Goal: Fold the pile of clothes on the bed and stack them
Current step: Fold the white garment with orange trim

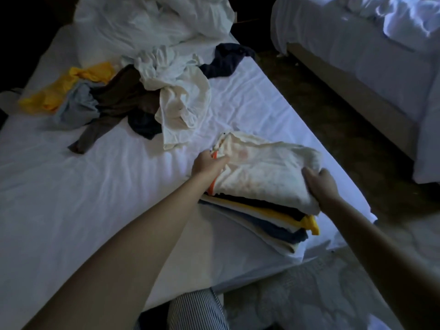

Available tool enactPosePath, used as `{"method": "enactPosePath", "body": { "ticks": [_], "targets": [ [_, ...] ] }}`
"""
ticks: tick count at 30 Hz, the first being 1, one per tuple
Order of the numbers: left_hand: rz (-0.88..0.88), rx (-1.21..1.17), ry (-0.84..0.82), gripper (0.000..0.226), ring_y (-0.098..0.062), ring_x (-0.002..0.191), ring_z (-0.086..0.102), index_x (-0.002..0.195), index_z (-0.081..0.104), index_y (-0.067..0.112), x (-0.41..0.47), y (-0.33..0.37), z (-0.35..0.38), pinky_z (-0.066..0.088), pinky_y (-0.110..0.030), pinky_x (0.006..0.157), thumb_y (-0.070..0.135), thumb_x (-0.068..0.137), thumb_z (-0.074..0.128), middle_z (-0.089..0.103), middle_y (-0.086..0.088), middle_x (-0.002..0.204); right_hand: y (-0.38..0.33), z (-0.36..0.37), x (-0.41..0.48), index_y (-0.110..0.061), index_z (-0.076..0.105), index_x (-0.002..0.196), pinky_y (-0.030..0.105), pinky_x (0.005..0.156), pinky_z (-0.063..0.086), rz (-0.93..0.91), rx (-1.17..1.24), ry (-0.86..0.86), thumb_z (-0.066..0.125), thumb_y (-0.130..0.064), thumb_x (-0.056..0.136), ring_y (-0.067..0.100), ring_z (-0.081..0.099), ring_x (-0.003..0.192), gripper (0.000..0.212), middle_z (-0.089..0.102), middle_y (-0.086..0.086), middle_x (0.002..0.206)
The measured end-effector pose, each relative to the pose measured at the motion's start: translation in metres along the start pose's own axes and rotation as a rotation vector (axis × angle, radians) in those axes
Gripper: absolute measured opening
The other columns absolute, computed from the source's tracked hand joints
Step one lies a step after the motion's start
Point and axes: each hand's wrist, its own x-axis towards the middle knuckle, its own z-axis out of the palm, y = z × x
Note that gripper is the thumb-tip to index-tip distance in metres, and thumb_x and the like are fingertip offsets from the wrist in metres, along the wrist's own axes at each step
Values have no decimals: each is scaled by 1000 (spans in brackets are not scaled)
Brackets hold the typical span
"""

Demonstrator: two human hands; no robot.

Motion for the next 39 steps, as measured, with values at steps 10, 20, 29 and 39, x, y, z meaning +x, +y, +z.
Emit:
{"method": "enactPosePath", "body": {
  "ticks": [10, 20, 29, 39],
  "targets": [
    [547, 830, -171, 58, -33, 143, -21, 147, 6, 48, -7, 7, 49, -13, -60, 111, 64, 93, 20, -12, 2, 160, -22, 37, -3, -37, 24, 144, 55, 113, 0, -474, -698, -137, 29, -53, 95, 32, -1, 145, 52, 11, -4, 158],
    [566, 988, -40, 60, -37, 141, -24, 144, -16, 48, -17, -30, 65, -14, -65, 108, 65, 92, 10, -26, -3, 156, 25, 61, -17, -43, 8, 147, 57, 114, -5, -482, -783, 5, 22, -58, 93, 28, -9, 146, 58, -1, -4, 159],
    [531, 844, -256, 55, -29, 144, -20, 148, 0, 45, -10, -8, 40, -14, -56, 112, 60, 96, 11, -15, 2, 159, -26, 48, -35, -26, 17, 149, 53, 114, -8, -540, -815, -105, 21, -42, 100, 32, -5, 146, 52, 5, 2, 159],
    [457, 256, 59, 33, -25, 119, 49, 117, 60, 14, 13, -21, -28, 38, -35, 95, 27, 99, 36, 60, -6, 123, -78, 109, -50, -21, 39, 140, 37, 115, 16, -778, -658, -154, 25, -33, 101, 21, 28, 139, 44, 35, 1, 150]
  ]
}}
